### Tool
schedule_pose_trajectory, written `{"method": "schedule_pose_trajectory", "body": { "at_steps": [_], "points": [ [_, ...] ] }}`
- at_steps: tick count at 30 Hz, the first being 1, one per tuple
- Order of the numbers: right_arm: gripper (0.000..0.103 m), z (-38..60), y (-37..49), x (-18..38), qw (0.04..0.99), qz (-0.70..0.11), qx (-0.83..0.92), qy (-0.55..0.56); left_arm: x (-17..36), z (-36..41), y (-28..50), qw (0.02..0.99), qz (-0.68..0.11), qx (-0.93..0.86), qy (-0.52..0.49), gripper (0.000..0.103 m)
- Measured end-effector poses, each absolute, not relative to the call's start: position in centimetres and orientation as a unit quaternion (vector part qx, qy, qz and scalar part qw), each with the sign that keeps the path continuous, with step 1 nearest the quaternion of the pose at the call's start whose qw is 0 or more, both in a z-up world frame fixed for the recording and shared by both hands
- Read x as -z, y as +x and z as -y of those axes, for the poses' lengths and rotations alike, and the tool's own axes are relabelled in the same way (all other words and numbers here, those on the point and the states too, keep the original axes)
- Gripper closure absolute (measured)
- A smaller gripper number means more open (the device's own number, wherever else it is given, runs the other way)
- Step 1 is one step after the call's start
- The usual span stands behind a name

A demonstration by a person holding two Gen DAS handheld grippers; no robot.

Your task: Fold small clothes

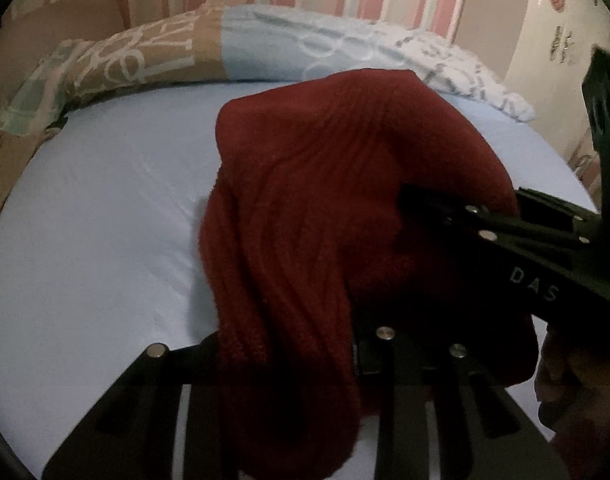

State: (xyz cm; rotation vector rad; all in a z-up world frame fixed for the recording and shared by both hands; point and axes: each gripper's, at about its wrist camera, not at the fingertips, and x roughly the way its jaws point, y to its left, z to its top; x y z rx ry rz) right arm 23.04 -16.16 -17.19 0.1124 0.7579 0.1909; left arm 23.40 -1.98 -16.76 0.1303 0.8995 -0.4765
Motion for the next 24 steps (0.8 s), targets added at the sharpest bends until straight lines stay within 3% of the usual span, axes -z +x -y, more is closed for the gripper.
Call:
{"method": "schedule_pose_trajectory", "body": {
  "at_steps": [5, 9, 20, 23, 24],
  "points": [
    [0.059, 19.8, 16.5, 16.5, 0.921, -0.376, -0.085, 0.05, 15.7, 5.3, 16.8, 0.867, -0.43, 0.241, 0.072, 0.073],
    [0.059, 23.2, 12.7, 18.5, 0.912, -0.403, -0.068, 0.035, 17.9, 9.5, 12.4, 0.853, -0.451, 0.252, 0.081, 0.072],
    [0.057, 27.5, 9.8, 26.1, 0.905, -0.419, -0.027, 0.065, 24.7, 15.2, 10.8, 0.859, -0.455, 0.203, 0.116, 0.069],
    [0.053, 27.6, 9.8, 26.5, 0.909, -0.412, -0.023, 0.066, 24.7, 15.6, 10.7, 0.863, -0.447, 0.195, 0.129, 0.06],
    [0.052, 27.8, 9.7, 26.5, 0.908, -0.411, -0.025, 0.073, 24.6, 15.4, 11.0, 0.863, -0.449, 0.197, 0.122, 0.049]
  ]
}}
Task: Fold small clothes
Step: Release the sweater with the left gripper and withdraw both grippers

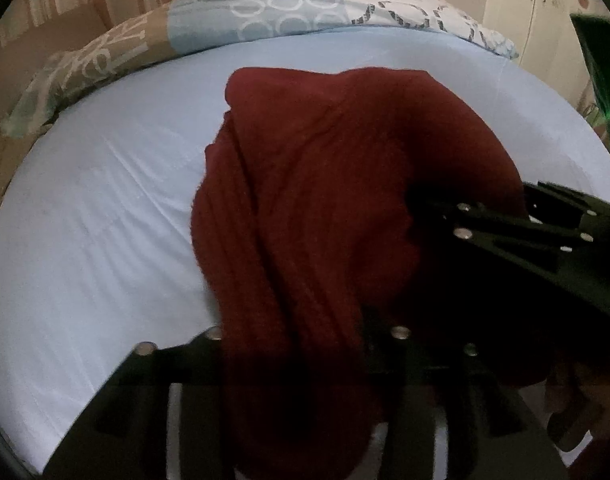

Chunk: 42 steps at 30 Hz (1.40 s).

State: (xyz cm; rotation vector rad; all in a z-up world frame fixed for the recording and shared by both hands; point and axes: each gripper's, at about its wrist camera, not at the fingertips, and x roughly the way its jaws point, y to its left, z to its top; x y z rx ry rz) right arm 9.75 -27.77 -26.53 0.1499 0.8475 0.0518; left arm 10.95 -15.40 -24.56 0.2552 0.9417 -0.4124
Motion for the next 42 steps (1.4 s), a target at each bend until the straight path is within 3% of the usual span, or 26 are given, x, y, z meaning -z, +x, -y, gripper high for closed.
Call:
{"method": "schedule_pose_trajectory", "body": {
  "at_steps": [3, 7, 9, 11, 15, 23, 26, 30, 42],
  "points": [
    [0.037, 28.5, 9.5, 25.8, 0.904, -0.416, -0.033, 0.096, 23.9, 14.2, 11.2, 0.863, -0.452, 0.201, 0.099, 0.025],
    [0.003, 29.3, 7.3, 22.2, 0.92, -0.373, -0.049, 0.115, 22.4, 12.9, 10.7, 0.858, -0.46, 0.211, 0.085, 0.024],
    [0.003, 29.7, 6.0, 20.3, 0.928, -0.355, -0.042, 0.107, 20.9, 11.9, 10.2, 0.853, -0.465, 0.224, 0.073, 0.022],
    [0.003, 29.7, 5.0, 19.1, 0.932, -0.355, -0.005, 0.075, 19.6, 11.1, 9.4, 0.854, -0.457, 0.239, 0.067, 0.011],
    [0.003, 28.8, 4.6, 20.6, 0.917, -0.391, 0.071, 0.001, 17.8, 9.8, 9.0, 0.872, -0.42, 0.228, 0.1, 0.01],
    [0.003, 28.9, 4.7, 25.7, 0.891, -0.441, 0.106, -0.015, 23.1, 7.7, 12.8, 0.865, -0.454, 0.172, 0.127, 0.008],
    [0.003, 29.0, 4.6, 26.8, 0.89, -0.444, 0.103, -0.02, 23.9, 7.2, 12.9, 0.866, -0.452, 0.171, 0.126, 0.002],
    [0.003, 29.6, 4.8, 27.7, 0.887, -0.45, 0.1, 0.007, 24.2, 7.2, 12.6, 0.869, -0.446, 0.171, 0.133, 0.001],
    [0.003, 24.9, -0.6, 17.3, 0.929, -0.359, 0.071, 0.063, 17.3, 4.0, 8.9, 0.884, -0.433, 0.146, 0.1, 0.002]
  ]
}}
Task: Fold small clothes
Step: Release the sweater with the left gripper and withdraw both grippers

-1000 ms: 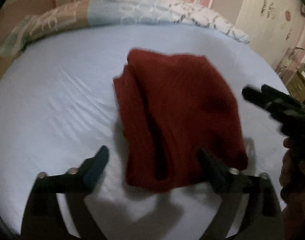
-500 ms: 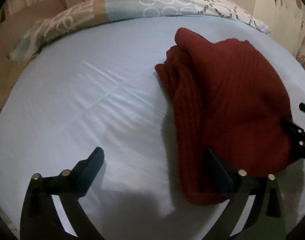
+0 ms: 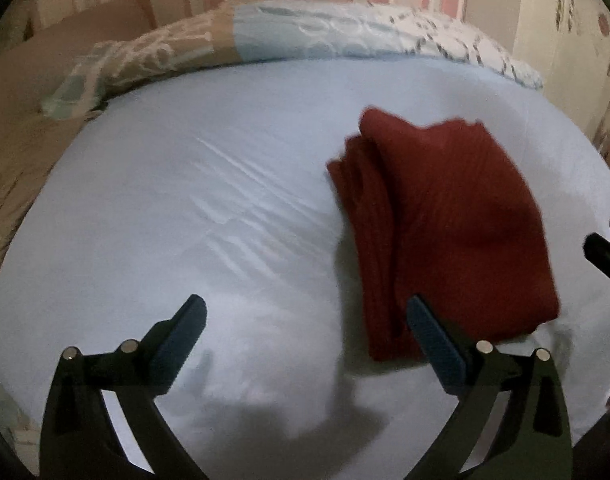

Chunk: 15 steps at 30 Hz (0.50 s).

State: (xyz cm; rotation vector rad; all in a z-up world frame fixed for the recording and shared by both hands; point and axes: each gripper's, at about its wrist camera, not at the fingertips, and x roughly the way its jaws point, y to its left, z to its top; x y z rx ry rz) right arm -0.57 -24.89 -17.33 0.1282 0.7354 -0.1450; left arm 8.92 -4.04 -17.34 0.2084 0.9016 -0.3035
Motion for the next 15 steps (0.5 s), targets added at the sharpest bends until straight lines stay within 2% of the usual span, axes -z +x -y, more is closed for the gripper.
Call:
{"method": "schedule_pose_trajectory", "body": {
  "at_steps": [10, 15],
  "points": [
    [0.003, 19.0, -5.9, 12.4, 0.95, -0.28, 0.126, 0.059, 11.4, 0.8, 3.4, 0.921, -0.356, 0.113, 0.115, 0.002],
    [0.003, 18.2, -7.3, 12.2, 0.946, -0.284, 0.13, 0.086, 10.0, -0.4, 0.5, 0.934, -0.322, 0.101, 0.114, 0.002]
  ]
}}
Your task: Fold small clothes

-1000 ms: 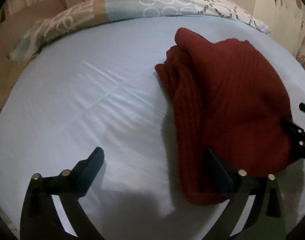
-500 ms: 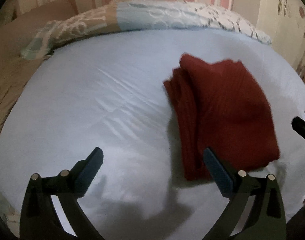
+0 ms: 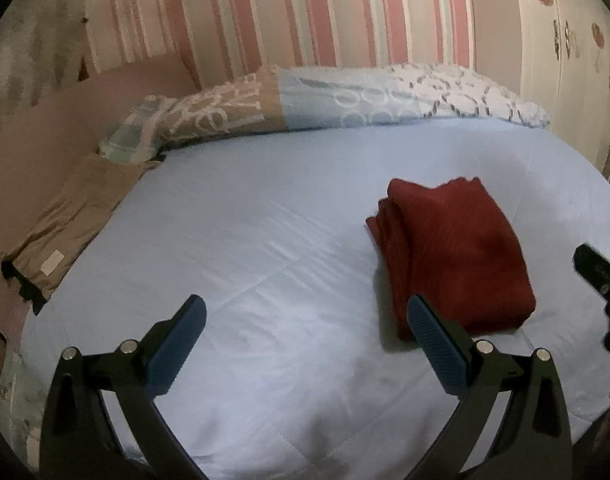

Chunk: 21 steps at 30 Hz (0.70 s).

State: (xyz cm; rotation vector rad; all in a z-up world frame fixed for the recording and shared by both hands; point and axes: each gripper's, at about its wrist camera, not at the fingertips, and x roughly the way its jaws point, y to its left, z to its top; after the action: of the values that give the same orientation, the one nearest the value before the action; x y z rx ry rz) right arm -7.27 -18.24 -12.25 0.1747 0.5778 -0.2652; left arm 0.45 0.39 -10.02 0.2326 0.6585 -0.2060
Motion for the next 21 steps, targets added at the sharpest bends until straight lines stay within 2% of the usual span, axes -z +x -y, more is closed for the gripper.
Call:
{"method": "schedule_pose_trajectory", "body": {
  "at_steps": [8, 14, 21],
  "points": [
    [0.003, 17.4, -9.2, 12.6, 0.942, -0.284, 0.16, 0.082, 10.0, -1.3, -1.7, 0.943, -0.302, 0.056, 0.13, 0.002],
    [0.003, 16.3, -10.3, 11.7, 0.948, -0.254, 0.182, 0.057, 9.6, -2.0, -2.2, 0.937, -0.322, 0.097, 0.092, 0.002],
    [0.003, 15.8, -11.2, 10.4, 0.951, -0.24, 0.193, 0.036, 7.2, -2.8, -3.3, 0.945, -0.298, 0.109, 0.078, 0.002]
  ]
}}
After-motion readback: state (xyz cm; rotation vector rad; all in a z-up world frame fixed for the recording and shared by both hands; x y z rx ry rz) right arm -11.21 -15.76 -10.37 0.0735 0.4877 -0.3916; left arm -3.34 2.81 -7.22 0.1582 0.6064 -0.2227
